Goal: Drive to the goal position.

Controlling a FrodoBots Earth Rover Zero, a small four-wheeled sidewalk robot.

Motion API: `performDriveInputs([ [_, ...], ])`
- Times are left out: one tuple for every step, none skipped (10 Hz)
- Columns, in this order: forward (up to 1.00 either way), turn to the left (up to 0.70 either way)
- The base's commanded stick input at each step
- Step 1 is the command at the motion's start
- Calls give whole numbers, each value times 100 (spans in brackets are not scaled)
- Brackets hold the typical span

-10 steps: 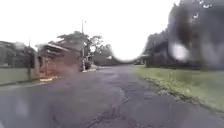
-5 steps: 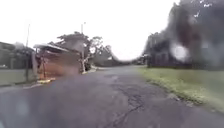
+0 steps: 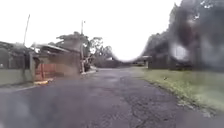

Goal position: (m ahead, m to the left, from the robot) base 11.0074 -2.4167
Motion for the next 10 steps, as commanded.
performDriveInputs([
  [70, 2],
  [70, 2],
  [70, 2],
  [70, 2],
  [70, 2],
  [70, 2],
  [70, 2],
  [70, 2],
  [70, 2],
  [70, 2],
])
